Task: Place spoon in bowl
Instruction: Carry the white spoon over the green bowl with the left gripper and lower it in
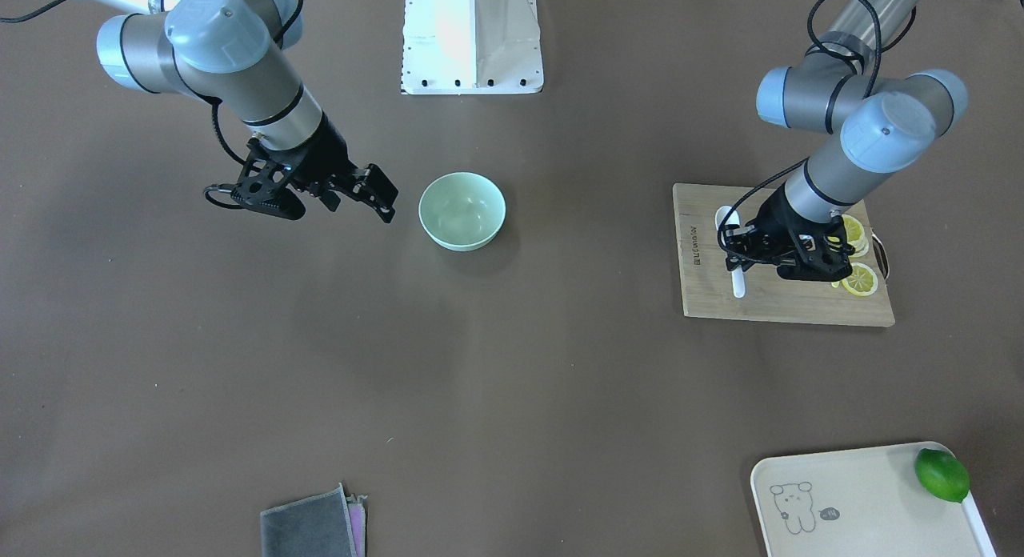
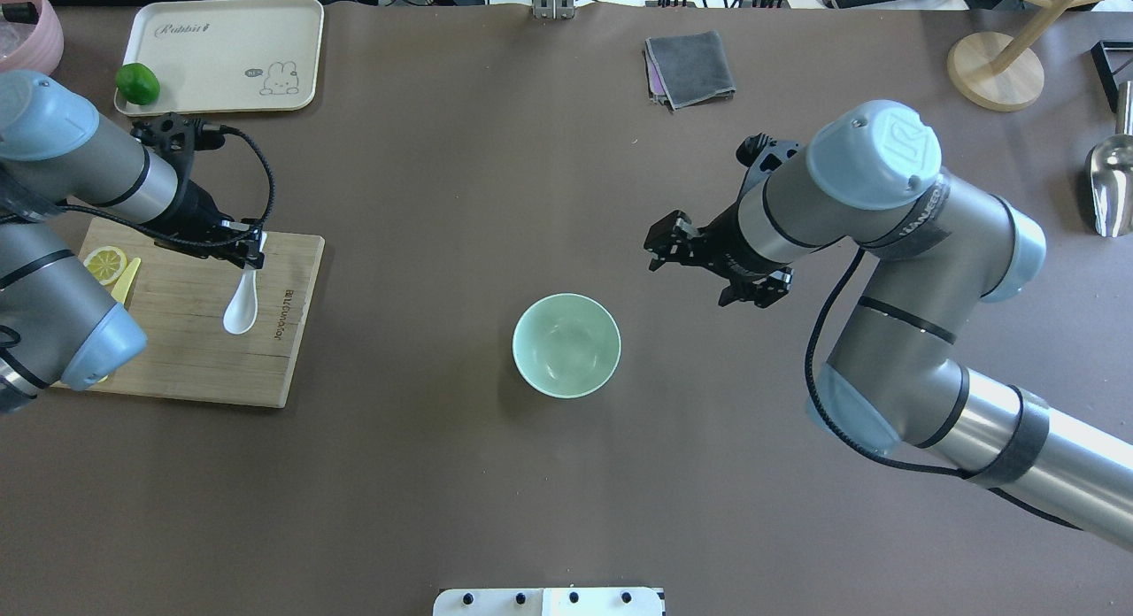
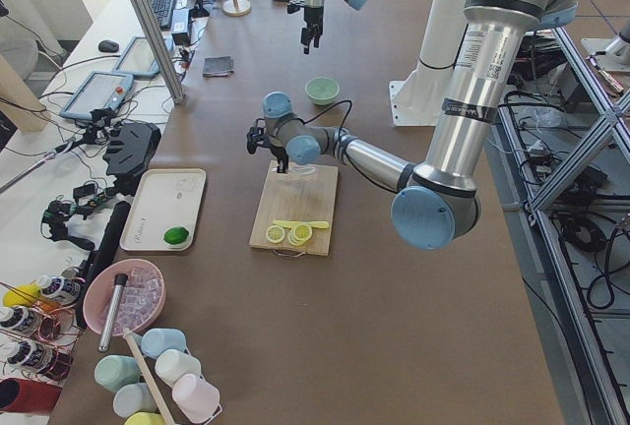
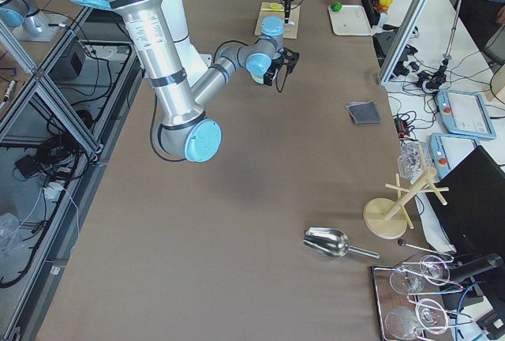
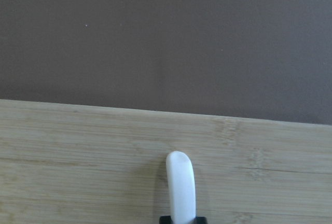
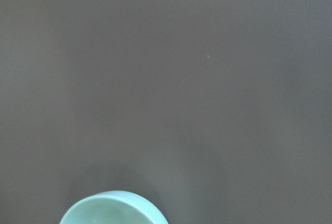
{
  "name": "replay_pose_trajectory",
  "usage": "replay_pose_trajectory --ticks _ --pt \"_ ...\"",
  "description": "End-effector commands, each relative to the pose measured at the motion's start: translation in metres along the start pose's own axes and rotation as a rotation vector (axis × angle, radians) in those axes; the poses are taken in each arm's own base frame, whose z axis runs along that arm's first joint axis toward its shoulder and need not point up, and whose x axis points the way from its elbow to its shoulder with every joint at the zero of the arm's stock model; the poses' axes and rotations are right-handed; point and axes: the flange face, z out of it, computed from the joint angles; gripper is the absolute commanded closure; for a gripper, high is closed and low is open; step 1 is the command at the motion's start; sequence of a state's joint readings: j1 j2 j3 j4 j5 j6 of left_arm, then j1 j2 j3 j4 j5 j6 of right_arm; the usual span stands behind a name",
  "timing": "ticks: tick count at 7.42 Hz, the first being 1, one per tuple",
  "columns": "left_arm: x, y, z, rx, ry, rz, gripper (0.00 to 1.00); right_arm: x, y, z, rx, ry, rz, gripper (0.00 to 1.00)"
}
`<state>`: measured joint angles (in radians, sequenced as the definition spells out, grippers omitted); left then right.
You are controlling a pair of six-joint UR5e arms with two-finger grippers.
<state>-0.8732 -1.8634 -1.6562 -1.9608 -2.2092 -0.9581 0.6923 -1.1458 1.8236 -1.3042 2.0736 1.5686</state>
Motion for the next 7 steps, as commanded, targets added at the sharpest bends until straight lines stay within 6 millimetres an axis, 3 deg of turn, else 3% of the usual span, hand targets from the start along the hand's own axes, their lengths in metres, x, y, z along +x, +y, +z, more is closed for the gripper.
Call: replay_pose_trajectory --ticks 1,2,4,5,6,7 --pt "0.128 -0.002 -0.038 0.0 0.138 -0.056 1.0 0.071 -0.064 -0.025 0.013 0.05 -0.075 0.0" --pt "0.206 0.024 -0.027 -0.04 0.172 -0.086 1.0 0.107 -0.089 -0.034 0.033 0.084 -0.113 0.0" --pt "0.29 0.054 -0.005 -0.013 0.184 -0.075 1.0 0.183 -0.127 -0.059 0.032 0.129 -0.167 0.0" --pt "0.322 0.054 0.007 -0.011 0.18 -0.075 1.0 0.223 -0.14 -0.071 0.031 0.148 -0.214 0.0" --pt "0.332 0.057 0.017 0.007 0.168 -0.066 0.51 0.248 -0.147 -0.082 0.028 0.154 -0.218 0.0" --pt "0.333 0.059 0.017 0.033 0.165 -0.063 0.02 0.26 -0.151 -0.087 0.025 0.157 -0.228 0.0"
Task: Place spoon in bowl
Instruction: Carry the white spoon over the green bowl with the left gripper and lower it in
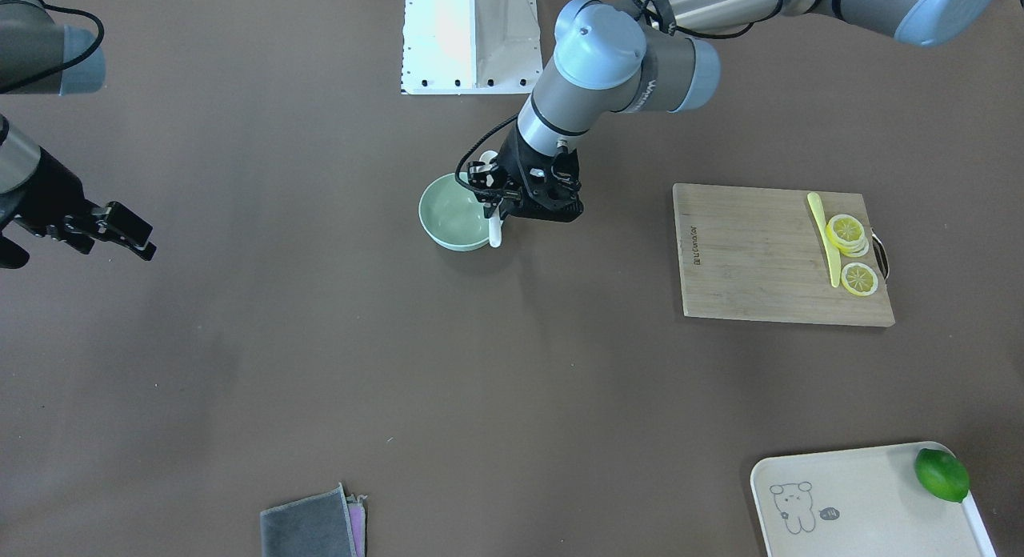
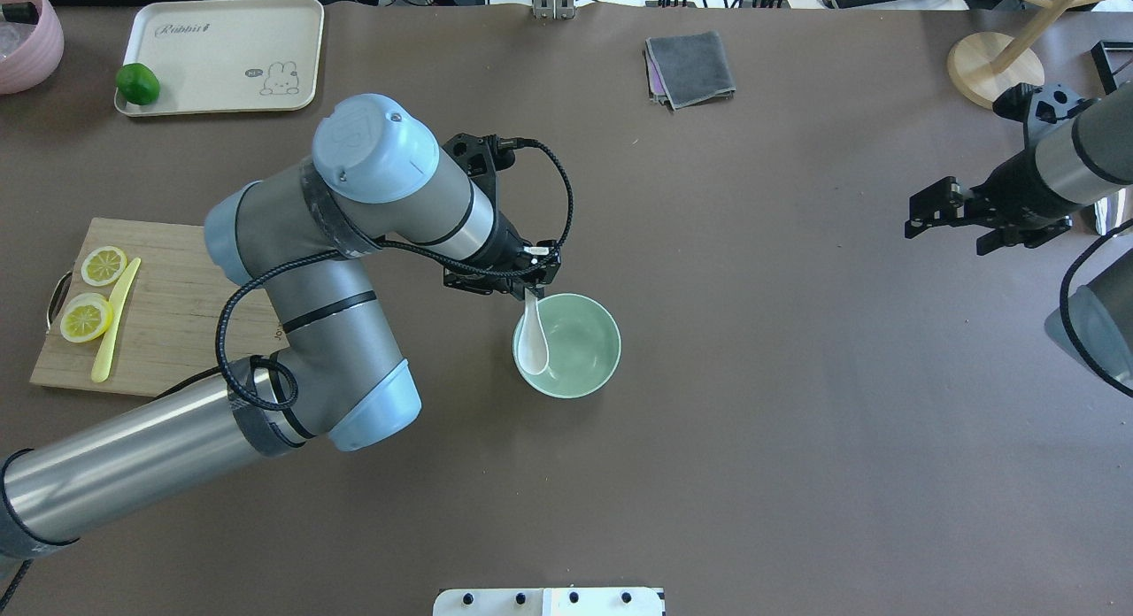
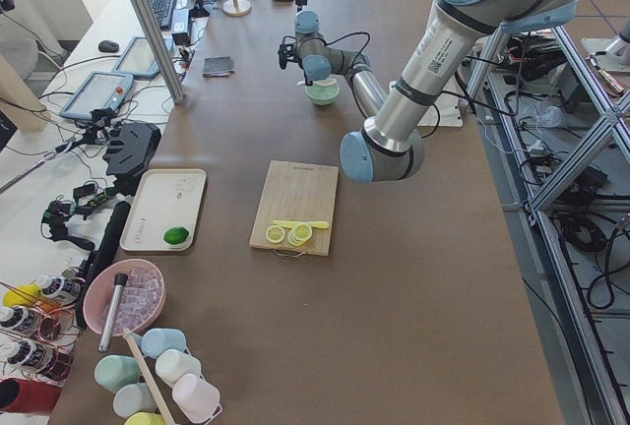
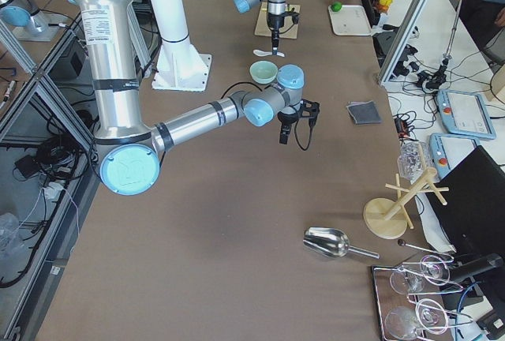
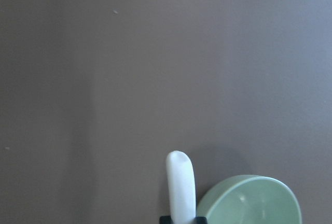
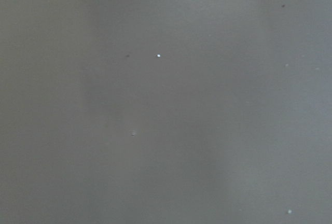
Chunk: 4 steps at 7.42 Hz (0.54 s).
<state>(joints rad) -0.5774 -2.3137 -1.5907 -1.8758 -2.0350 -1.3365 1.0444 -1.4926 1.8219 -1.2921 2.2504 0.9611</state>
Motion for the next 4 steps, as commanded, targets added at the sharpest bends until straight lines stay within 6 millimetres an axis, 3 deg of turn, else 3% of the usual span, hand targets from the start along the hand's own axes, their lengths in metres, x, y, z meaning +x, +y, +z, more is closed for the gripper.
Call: replay_pose_trajectory --ticks 1,2,3,4 --pt "0.01 0.006 -0.004 0.029 0.006 0.016 0.02 0.029 -0.003 -0.007 -0.002 0.007 -0.017 0.0" --pt "-0.02 -0.003 -0.02 0.03 -0.019 0.039 0.02 0.034 -0.006 -0.011 0.005 0.009 -0.011 0.0" --pt "-0.067 -0.016 -0.045 0.019 -0.055 0.097 0.02 0.048 -0.012 -0.017 0.014 0.018 -0.022 0.0" --pt "-0.128 -0.035 -0.092 0.025 -0.153 0.121 0.02 0.078 -0.016 -0.024 0.025 0.037 -0.07 0.0"
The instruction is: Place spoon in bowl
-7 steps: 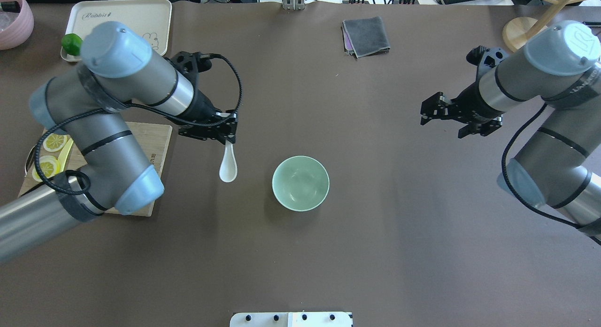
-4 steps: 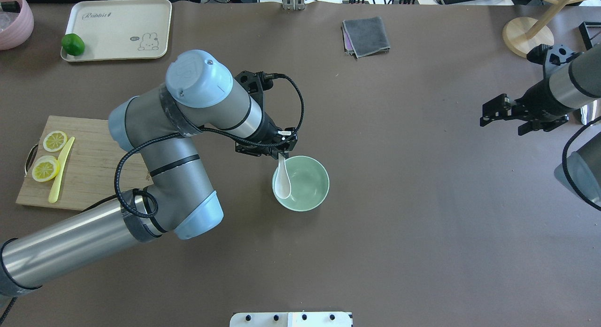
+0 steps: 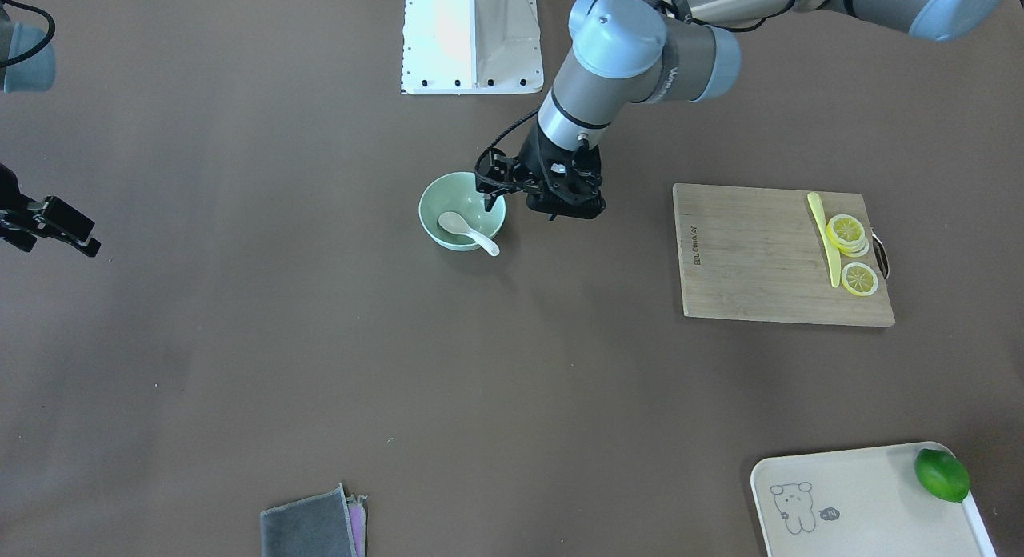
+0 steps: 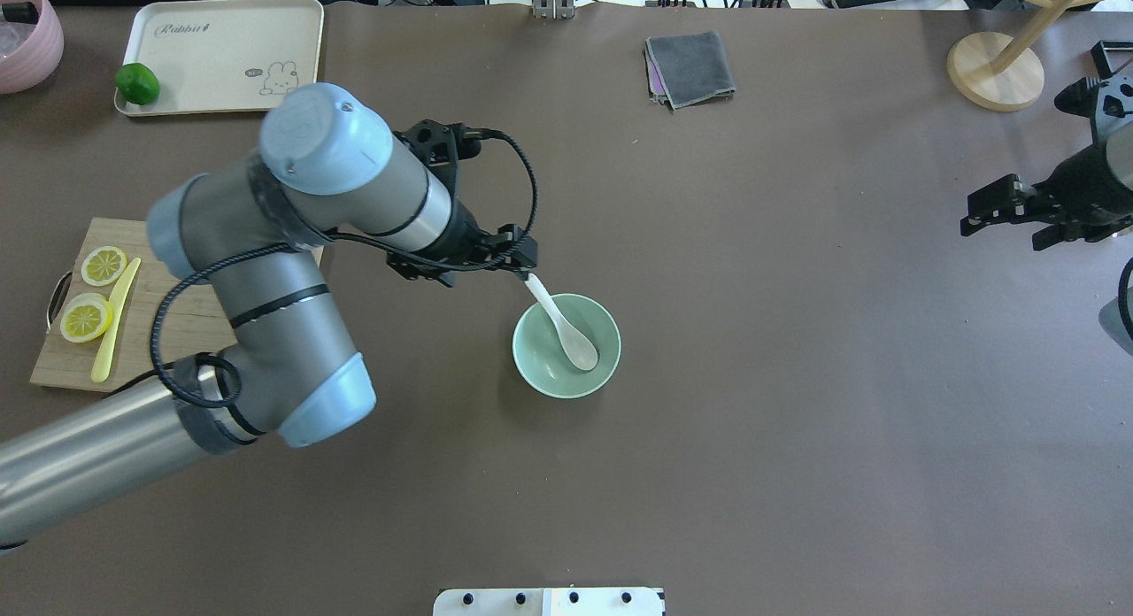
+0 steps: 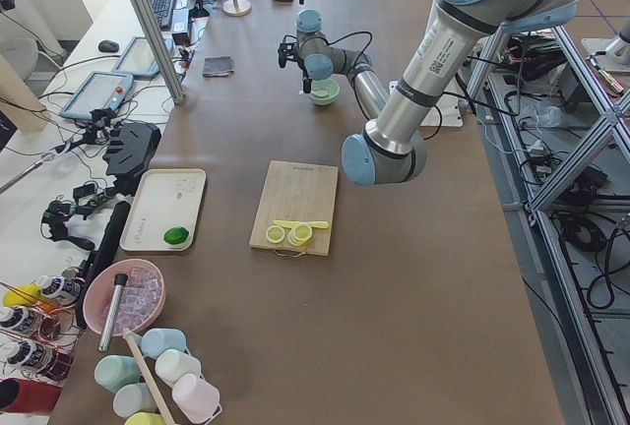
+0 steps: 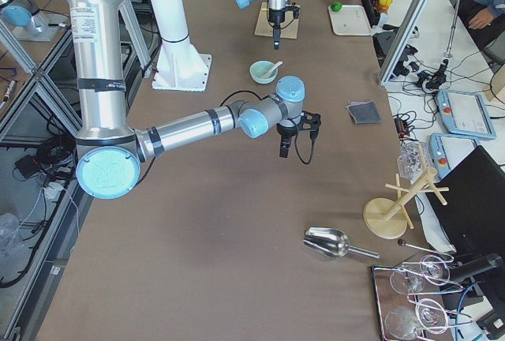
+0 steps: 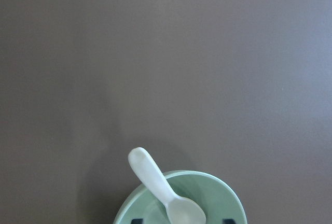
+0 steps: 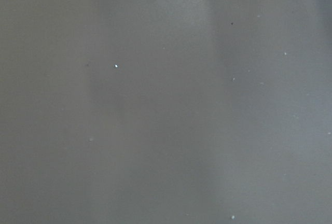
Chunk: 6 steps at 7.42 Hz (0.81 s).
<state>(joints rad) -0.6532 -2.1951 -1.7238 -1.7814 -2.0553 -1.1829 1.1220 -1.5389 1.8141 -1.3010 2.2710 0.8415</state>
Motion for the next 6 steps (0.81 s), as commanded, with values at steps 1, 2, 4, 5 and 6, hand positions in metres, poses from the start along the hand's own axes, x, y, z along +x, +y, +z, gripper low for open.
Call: replay_pose_trajectory --ticks 1,2,4,5,6 --pt "-0.121 -0.013 -0.09 -0.021 -0.191 0.174 0.02 0.072 -0.007 -0.019 0.021 0.031 -0.077 0.0" --pt "-0.182 0.0 -0.125 -0.044 -0.261 0.255 0.02 0.123 -0.011 -0.028 0.022 0.04 -0.126 0.0" --pt "-0.322 -0.003 -0.183 -0.106 -0.263 0.328 0.02 0.19 -0.018 -0.045 0.009 0.06 -0.178 0.0" --pt "-0.401 0.003 -0.215 -0.129 -0.243 0.372 0.02 0.212 -0.019 -0.058 -0.005 0.075 -0.192 0.0" --pt "-0.471 0.033 -0.214 -0.196 -0.221 0.372 0.02 0.225 -0.02 -0.069 -0.011 0.082 -0.199 0.0"
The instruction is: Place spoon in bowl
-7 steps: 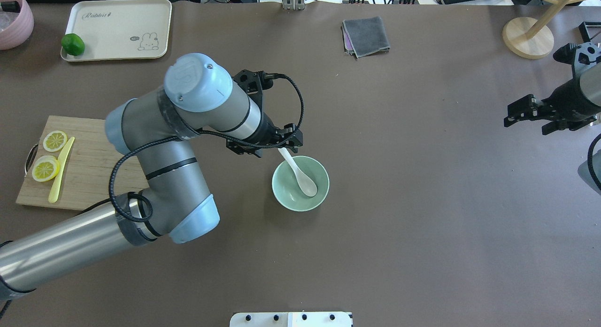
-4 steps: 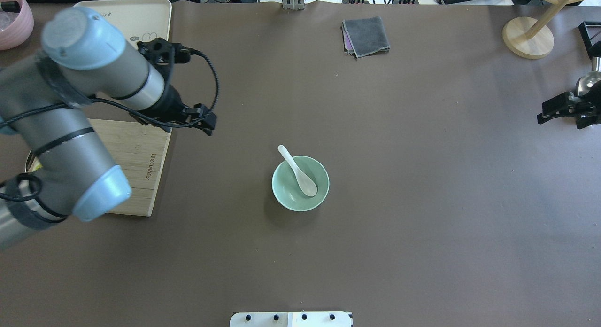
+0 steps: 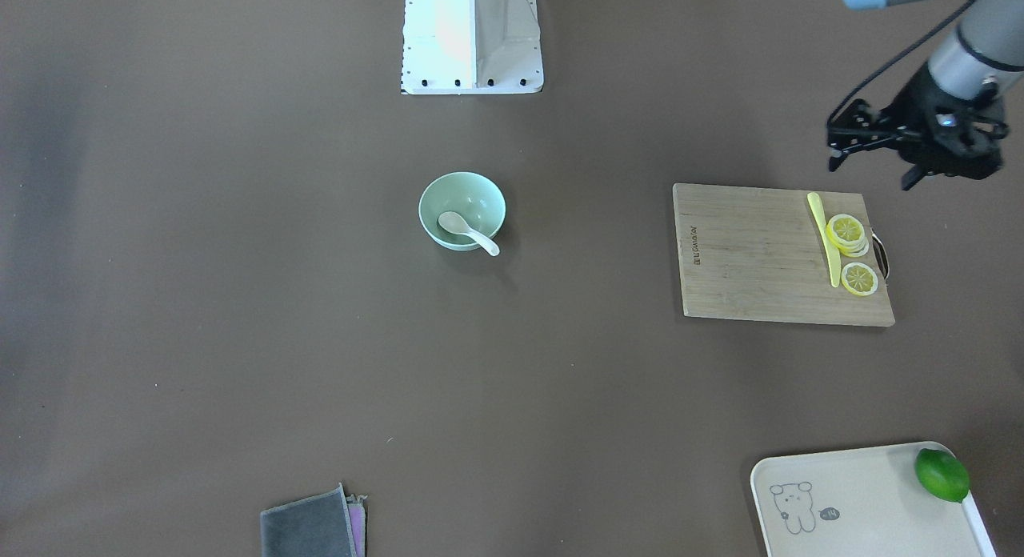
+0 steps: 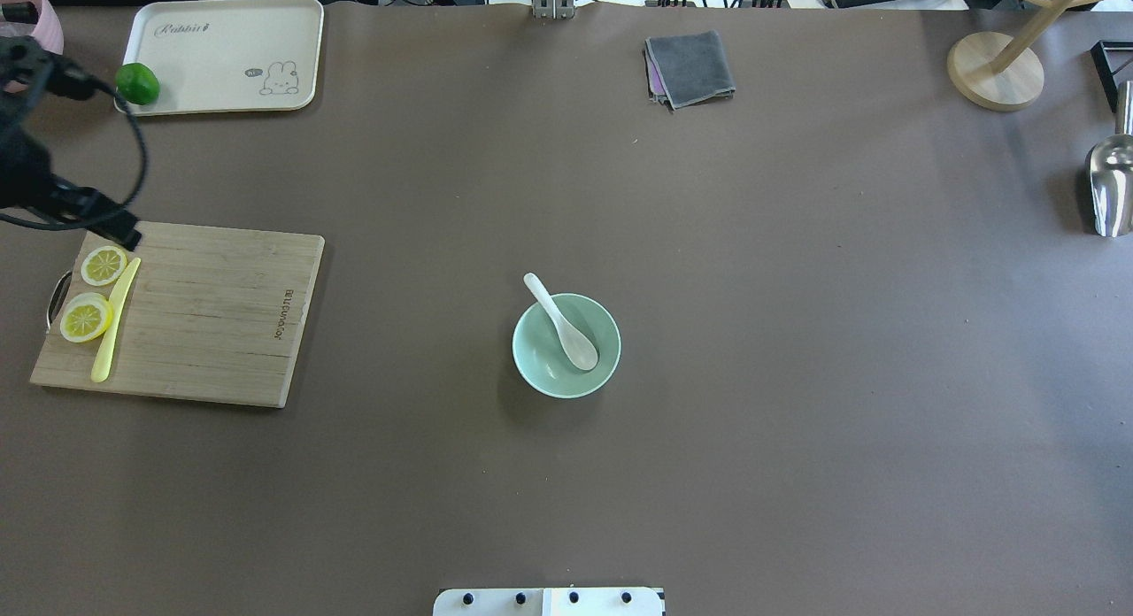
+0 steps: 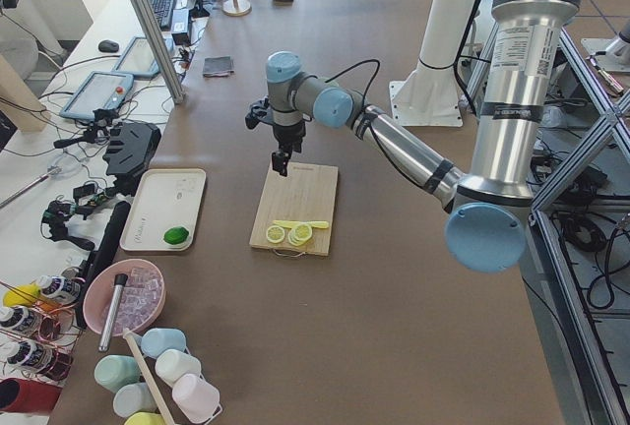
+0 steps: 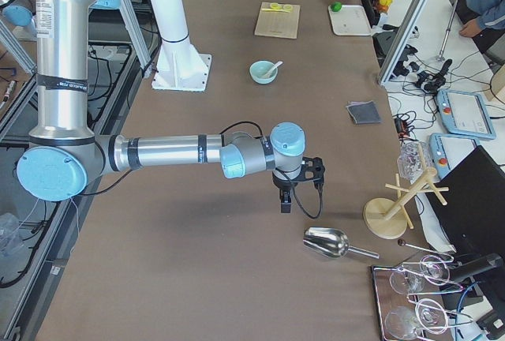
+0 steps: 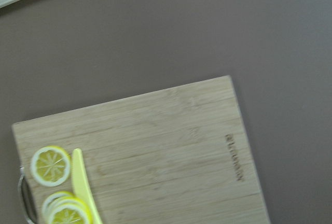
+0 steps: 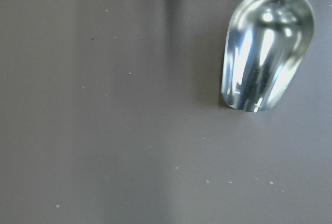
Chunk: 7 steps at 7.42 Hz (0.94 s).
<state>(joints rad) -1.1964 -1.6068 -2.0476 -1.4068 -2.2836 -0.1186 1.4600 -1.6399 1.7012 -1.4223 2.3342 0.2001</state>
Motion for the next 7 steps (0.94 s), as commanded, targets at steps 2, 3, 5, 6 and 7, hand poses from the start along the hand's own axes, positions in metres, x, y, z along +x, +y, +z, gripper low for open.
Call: replay_pose_trajectory --ticks 2,3,5,6,7 --pt "-0.116 0.075 0.023 -0.018 0.048 0.011 0.02 0.028 0.006 -0.017 -0.011 0.011 -0.007 0.0" --pt "-0.124 0.078 0.018 0.009 0.042 0.001 0.02 0.028 0.007 -0.017 -0.01 0.009 -0.008 0.0" --pt "-0.136 0.077 0.032 -0.017 0.046 -0.023 0.02 0.028 0.007 -0.017 -0.01 0.009 -0.007 0.0" --pt "-0.135 0.078 0.03 -0.012 0.061 -0.027 0.02 0.027 0.005 -0.018 -0.008 0.009 -0.009 0.0" --pt "-0.132 0.082 0.031 -0.007 0.132 -0.041 0.02 0.026 0.004 -0.019 -0.005 0.009 -0.011 0.0"
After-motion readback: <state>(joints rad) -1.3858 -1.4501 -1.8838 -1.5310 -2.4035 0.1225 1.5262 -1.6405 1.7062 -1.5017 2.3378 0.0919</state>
